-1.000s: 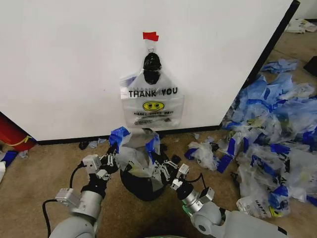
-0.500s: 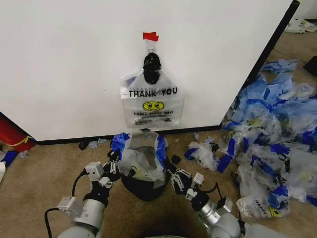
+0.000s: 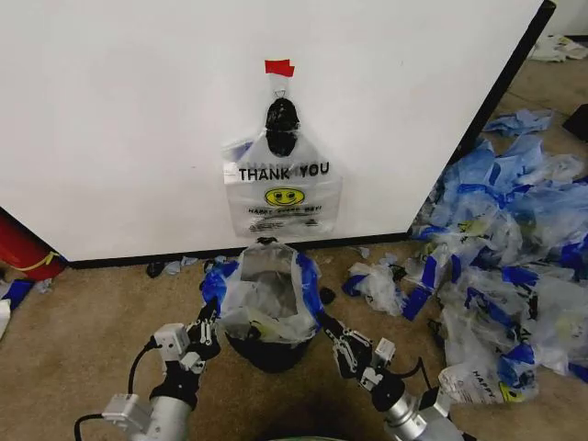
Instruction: Pick up the garbage bag from the wall and place it over the trash bin.
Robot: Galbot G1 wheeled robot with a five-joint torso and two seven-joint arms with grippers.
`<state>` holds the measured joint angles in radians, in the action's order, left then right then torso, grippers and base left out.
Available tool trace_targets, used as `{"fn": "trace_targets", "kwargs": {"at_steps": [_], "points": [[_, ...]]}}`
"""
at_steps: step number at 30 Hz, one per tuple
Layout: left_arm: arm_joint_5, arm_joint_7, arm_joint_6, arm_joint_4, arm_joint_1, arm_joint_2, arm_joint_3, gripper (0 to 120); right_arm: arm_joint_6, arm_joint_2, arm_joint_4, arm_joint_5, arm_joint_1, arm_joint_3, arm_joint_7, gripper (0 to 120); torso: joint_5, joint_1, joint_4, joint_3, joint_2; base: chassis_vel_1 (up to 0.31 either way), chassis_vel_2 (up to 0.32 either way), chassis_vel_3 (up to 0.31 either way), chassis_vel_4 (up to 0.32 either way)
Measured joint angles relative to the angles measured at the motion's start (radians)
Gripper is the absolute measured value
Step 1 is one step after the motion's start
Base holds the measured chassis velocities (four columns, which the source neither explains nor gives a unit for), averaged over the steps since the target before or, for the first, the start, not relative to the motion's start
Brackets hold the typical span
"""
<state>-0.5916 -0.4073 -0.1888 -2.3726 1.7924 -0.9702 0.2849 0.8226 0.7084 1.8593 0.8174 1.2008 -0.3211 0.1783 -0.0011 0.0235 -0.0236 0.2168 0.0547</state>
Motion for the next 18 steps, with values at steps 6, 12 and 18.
{"fn": "trace_targets", "kwargs": {"at_steps": [6,12,18], "points": [[0.03,0.0,-0.009,0.012,0.015,-0.031,-0.022,0,0.0,-0.009,0.002,0.002,0.065,0.041,0.017,0,-0.0001,0.0,0.0,0.0,0.0,0.0,0.0,0.0,0.0],[0.074,0.0,-0.033,0.033,0.048,-0.058,-0.032,0,0.0,-0.002,-0.021,0.002,0.132,0.066,0.049,0,0.0,0.0,-0.0001,0.0,0.0,0.0,0.0,0.0,0.0],[0.1,-0.001,-0.059,0.071,0.058,-0.077,-0.036,0,0.0,0.016,-0.065,0.004,0.158,0.086,0.063,0,0.0,0.0,-0.0001,0.0,0.0,0.0,0.0,0.0,0.0]]}}
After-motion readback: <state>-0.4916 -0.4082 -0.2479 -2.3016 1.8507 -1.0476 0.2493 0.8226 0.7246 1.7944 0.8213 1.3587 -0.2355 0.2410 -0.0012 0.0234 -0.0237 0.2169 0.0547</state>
